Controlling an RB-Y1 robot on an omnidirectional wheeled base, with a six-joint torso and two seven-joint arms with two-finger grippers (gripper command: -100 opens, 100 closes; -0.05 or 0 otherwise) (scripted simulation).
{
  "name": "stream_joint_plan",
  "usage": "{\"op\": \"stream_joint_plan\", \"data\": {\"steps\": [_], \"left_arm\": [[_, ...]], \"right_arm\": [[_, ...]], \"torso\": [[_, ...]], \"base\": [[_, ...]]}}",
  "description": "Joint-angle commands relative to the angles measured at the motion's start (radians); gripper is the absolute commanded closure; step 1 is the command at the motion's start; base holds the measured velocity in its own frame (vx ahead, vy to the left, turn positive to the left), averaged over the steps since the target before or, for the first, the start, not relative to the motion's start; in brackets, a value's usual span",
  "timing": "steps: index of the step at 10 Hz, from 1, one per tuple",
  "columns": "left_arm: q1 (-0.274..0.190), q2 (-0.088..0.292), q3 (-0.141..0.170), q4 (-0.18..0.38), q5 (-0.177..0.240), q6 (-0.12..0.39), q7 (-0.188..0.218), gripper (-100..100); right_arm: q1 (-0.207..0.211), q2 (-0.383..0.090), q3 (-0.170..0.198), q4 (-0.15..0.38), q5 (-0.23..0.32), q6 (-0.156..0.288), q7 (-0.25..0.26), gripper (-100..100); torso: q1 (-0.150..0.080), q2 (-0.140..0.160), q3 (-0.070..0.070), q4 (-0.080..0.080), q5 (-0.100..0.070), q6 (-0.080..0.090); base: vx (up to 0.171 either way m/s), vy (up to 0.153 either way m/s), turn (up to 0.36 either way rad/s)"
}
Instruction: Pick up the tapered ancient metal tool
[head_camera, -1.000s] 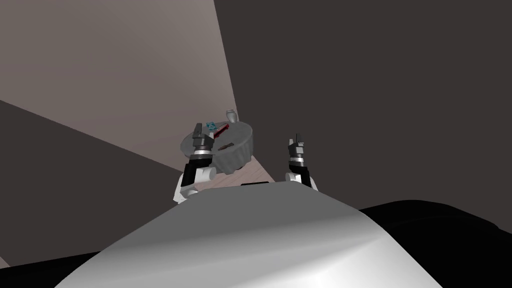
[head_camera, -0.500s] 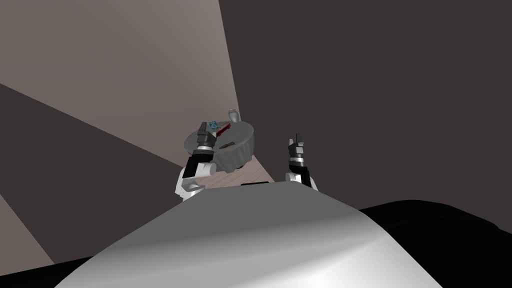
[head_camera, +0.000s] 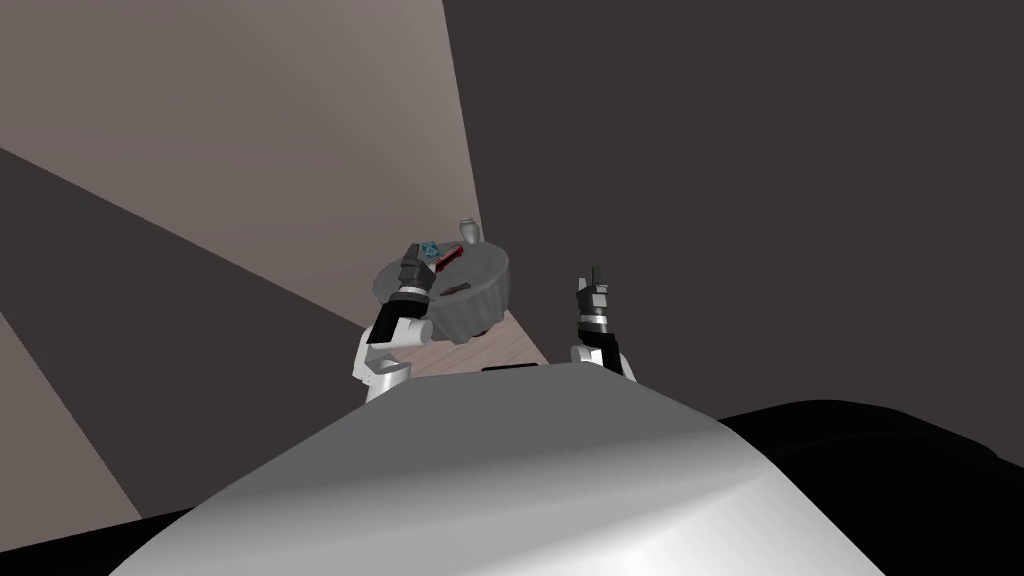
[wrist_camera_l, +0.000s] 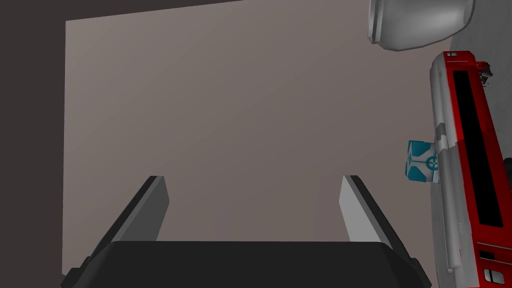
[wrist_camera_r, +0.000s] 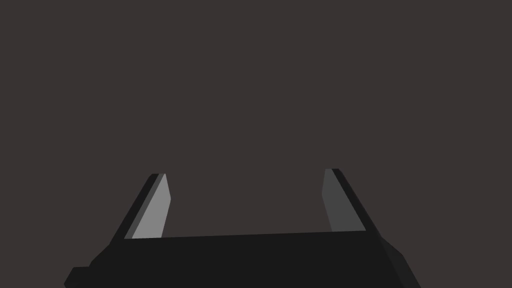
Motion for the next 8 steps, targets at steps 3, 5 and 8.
{"op": "stream_joint_plan", "data": {"steps": [3, 5, 8], "left_arm": [[-0.069, 0.014, 0.013, 0.039, -0.010, 0.097, 0.022, -100], [-0.069, 0.014, 0.013, 0.039, -0.010, 0.139, 0.022, -100], [-0.114, 0.021, 0.022, 0.061, -0.017, 0.221, 0.036, -100]], "right_arm": [[0.000, 0.000, 0.000, 0.000, 0.000, 0.000, 0.000, 0], [0.000, 0.000, 0.000, 0.000, 0.000, 0.000, 0.000, 0], [0.000, 0.000, 0.000, 0.000, 0.000, 0.000, 0.000, 0]], "torso": [[0.000, 0.000, 0.000, 0.000, 0.000, 0.000], [0.000, 0.000, 0.000, 0.000, 0.000, 0.000], [0.000, 0.000, 0.000, 0.000, 0.000, 0.000]], "base": [[-0.006, -0.019, 0.058], [-0.005, -0.017, 0.021], [-0.007, -0.016, 0.048]]}}
